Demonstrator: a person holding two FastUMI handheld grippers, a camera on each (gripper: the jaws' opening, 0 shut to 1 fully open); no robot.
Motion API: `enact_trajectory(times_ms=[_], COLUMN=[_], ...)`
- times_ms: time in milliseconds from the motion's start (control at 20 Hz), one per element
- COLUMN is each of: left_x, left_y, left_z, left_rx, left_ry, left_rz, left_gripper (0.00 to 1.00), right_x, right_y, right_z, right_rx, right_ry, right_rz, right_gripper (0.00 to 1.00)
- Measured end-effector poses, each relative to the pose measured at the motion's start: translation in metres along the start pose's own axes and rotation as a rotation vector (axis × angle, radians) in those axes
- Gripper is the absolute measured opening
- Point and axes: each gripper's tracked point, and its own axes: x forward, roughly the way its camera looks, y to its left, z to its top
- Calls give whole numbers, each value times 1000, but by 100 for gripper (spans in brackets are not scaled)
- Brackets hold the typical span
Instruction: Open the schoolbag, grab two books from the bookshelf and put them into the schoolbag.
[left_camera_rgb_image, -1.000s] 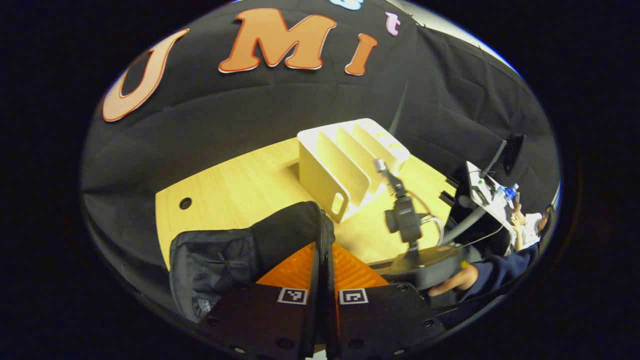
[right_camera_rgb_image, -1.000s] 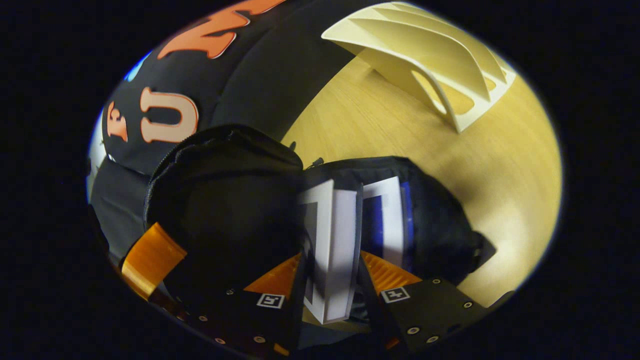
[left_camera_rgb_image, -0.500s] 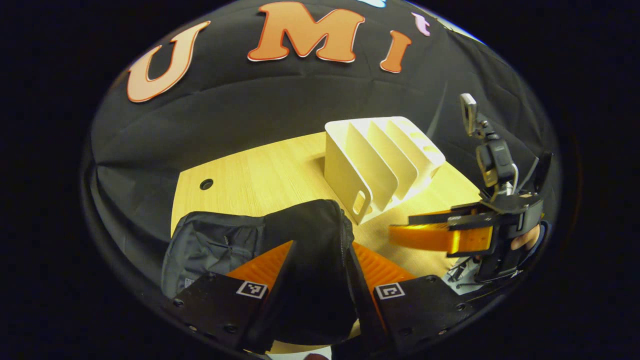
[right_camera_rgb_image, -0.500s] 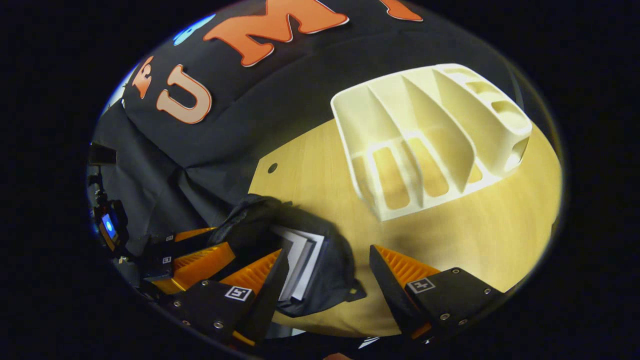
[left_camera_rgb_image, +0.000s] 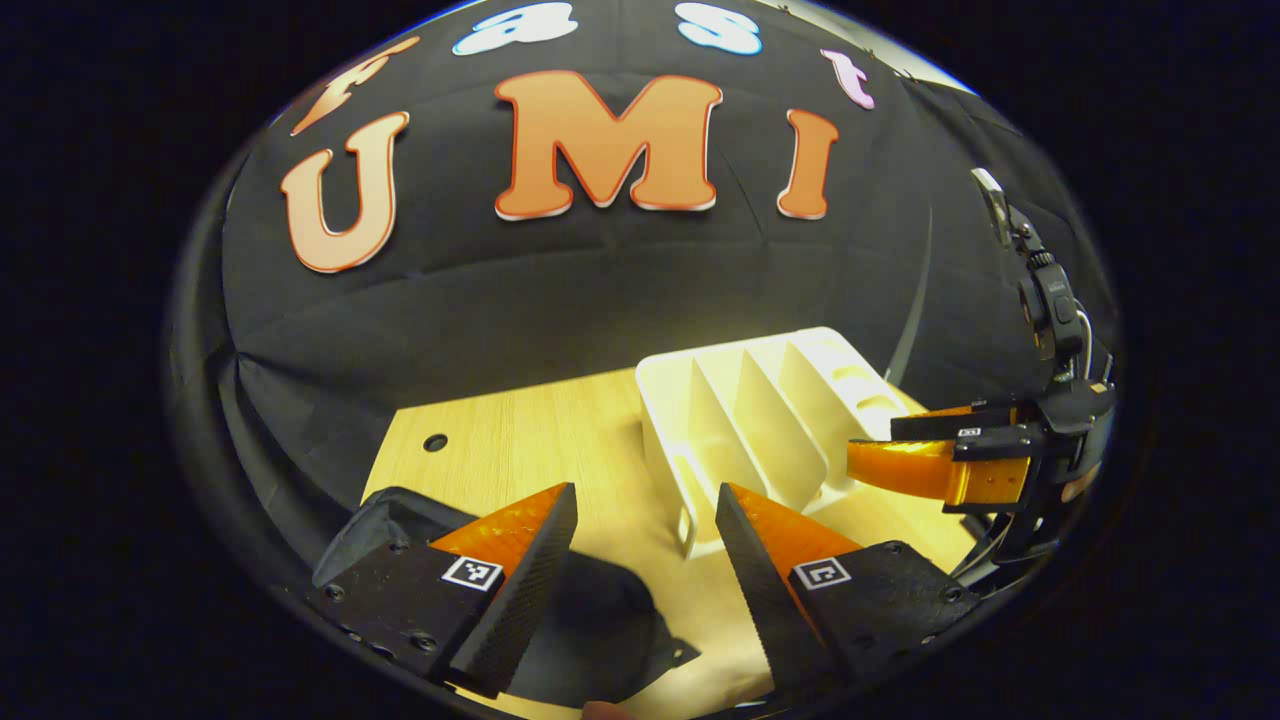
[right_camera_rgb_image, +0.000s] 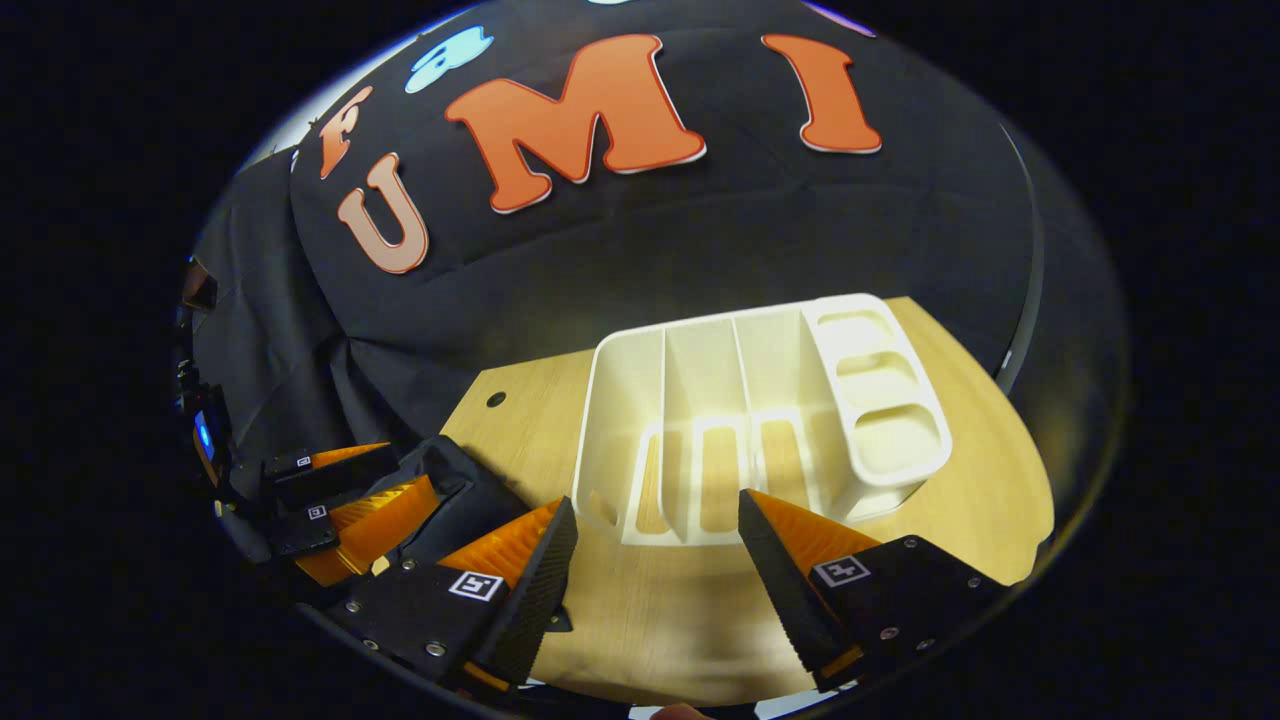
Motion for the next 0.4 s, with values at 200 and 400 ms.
enact_trajectory(times_ms=[200, 400], left_x=[-5, -20], left_y=[-22, -51], left_z=[61, 101], left_rx=[-31, -68], left_ry=[-176, -321], left_rz=[84, 135], left_gripper=[93, 98], right_x=[-27, -56], right_y=[-27, -35], right_z=[58, 107], right_rx=[-118, -203], right_ry=[-163, -326], right_rz=[-26, -32], right_gripper=[96, 96])
